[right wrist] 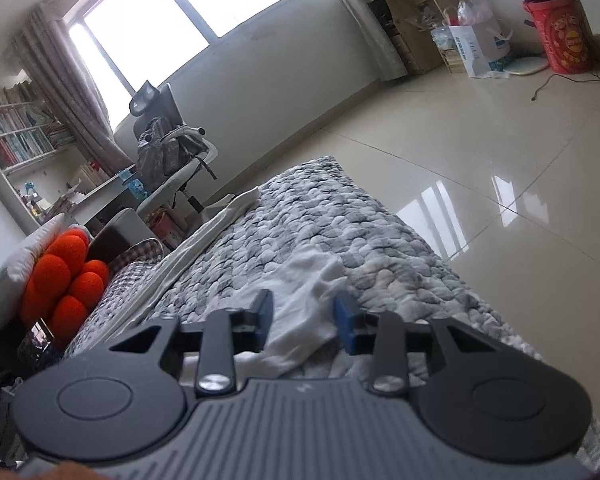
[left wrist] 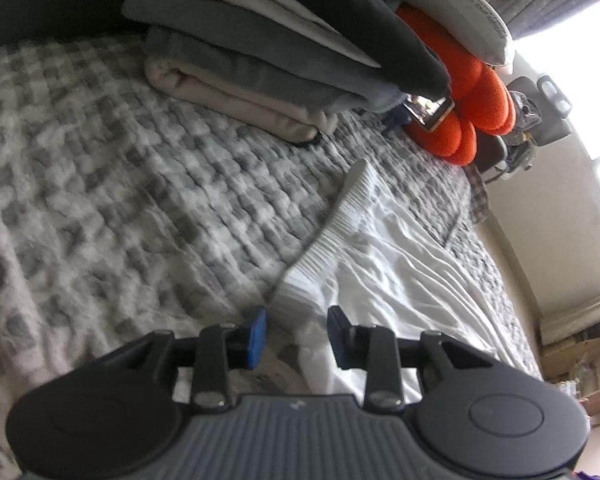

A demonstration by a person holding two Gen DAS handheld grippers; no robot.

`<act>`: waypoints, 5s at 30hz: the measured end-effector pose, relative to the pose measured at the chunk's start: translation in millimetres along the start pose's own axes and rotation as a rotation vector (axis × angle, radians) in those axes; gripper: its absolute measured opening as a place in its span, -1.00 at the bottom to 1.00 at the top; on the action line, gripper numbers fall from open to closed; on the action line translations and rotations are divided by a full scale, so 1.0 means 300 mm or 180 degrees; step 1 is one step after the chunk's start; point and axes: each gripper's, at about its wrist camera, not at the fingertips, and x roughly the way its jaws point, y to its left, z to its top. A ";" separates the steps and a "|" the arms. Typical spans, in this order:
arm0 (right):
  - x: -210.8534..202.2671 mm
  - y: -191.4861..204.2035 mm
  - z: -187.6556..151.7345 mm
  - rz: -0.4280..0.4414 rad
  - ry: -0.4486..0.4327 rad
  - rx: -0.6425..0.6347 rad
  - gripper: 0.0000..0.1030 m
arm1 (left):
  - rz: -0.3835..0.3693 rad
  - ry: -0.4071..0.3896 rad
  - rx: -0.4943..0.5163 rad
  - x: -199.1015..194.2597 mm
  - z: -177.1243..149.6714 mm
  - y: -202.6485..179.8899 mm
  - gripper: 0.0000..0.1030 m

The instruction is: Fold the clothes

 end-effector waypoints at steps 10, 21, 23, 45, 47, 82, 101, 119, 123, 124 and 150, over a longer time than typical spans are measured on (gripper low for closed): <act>0.022 0.032 0.003 0.0081 -0.0059 -0.0093 -0.64 | 0.0125 -0.0155 0.0186 0.027 -0.009 -0.026 -0.82; 0.001 0.036 -0.046 -0.0161 -0.0031 -0.0465 -0.60 | 0.0194 -0.0362 0.0446 -0.017 -0.027 -0.042 -0.90; -0.002 0.036 -0.053 -0.0158 -0.0023 -0.0439 -0.56 | 0.0192 -0.0400 0.0515 -0.016 -0.031 -0.050 -0.90; 0.048 0.103 -0.046 -0.0303 -0.0167 -0.0744 -0.97 | 0.0198 -0.0422 0.0530 -0.002 -0.032 -0.070 -0.97; 0.049 0.109 -0.030 -0.0296 -0.0194 -0.0727 -0.97 | 0.0185 -0.0422 0.0493 -0.004 -0.027 -0.070 -0.98; -0.054 0.073 -0.127 -0.0353 0.0057 -0.0718 -0.73 | 0.0228 -0.0455 0.0593 -0.012 -0.073 -0.100 -0.98; 0.002 0.015 -0.035 -0.0433 0.0104 -0.0174 -0.77 | 0.0176 -0.0425 0.0477 0.001 -0.072 -0.091 -0.98; 0.073 0.124 -0.066 -0.0980 0.0046 -0.0809 -0.87 | -0.0057 -0.0404 0.0465 0.003 -0.062 -0.073 -0.98; 0.055 0.157 -0.069 -0.1045 -0.0106 -0.0994 -0.96 | -0.0090 -0.0452 0.0461 -0.007 -0.051 -0.069 -0.98; 0.050 0.169 -0.064 -0.1026 -0.0137 -0.1005 -0.96 | -0.0101 -0.0468 0.0469 -0.012 -0.043 -0.070 -0.98; -0.052 0.239 0.264 0.0056 -0.0682 -0.0266 -0.96 | -0.0297 -0.0670 0.0203 -0.244 0.034 0.019 -0.99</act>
